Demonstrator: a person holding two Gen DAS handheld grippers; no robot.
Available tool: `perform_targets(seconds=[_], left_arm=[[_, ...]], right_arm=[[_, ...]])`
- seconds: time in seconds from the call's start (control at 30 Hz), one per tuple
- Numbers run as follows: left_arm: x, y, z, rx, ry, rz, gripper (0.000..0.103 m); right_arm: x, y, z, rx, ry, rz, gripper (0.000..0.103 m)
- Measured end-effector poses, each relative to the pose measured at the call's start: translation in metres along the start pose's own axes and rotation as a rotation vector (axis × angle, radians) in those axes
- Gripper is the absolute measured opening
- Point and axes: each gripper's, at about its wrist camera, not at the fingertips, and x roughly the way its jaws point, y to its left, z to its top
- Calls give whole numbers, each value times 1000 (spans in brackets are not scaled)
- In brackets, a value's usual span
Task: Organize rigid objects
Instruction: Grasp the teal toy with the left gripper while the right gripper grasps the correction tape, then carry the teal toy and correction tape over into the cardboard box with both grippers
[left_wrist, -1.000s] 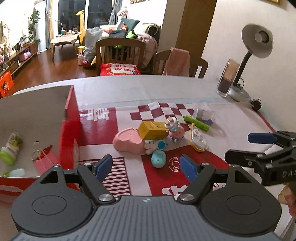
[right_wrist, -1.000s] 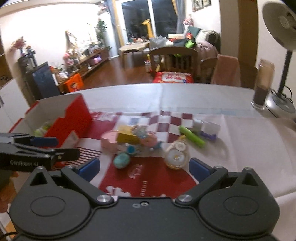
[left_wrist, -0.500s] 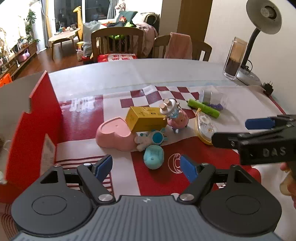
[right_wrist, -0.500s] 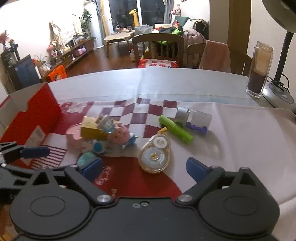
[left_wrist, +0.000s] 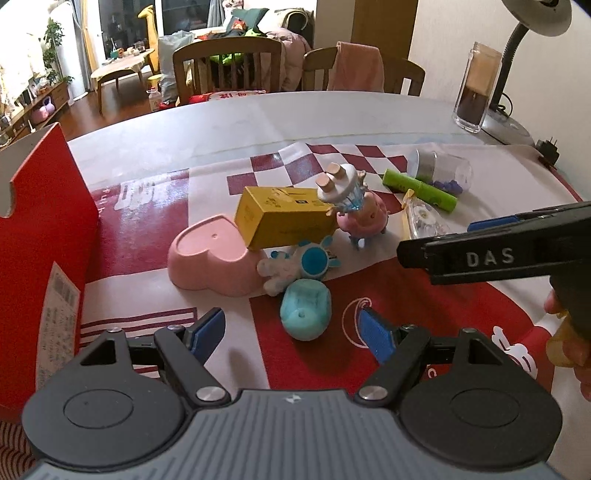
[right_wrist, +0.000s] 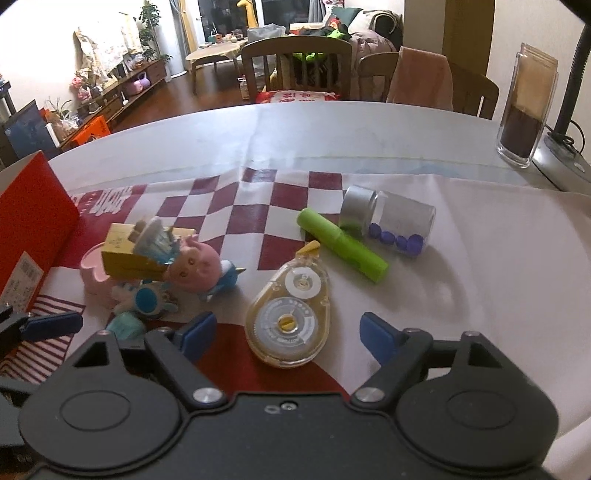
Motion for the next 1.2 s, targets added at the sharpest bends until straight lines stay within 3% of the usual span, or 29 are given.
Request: perform_targets(seconds=[0.33, 0.5, 0.6, 0.67, 0.9, 1.2], left_arm=[[8, -10, 3, 43, 7, 4, 59], [7, -15, 3, 63, 3, -13, 40], [7, -16, 4, 63, 3, -21, 34], [6, -15, 5, 57, 6, -26, 33], [1, -13, 2, 52, 5, -12, 30], [-21, -12, -3, 44, -10, -32, 30]], right_arm=[[9, 1, 5, 17, 0, -7, 75], [8, 2, 6, 24, -9, 8, 66], [7, 3, 7, 22, -9, 13, 58], [5, 3, 7, 30, -8, 29, 48], [-6, 6, 3, 28, -8, 7, 48], [-43, 13, -13, 83, -10, 53, 48]])
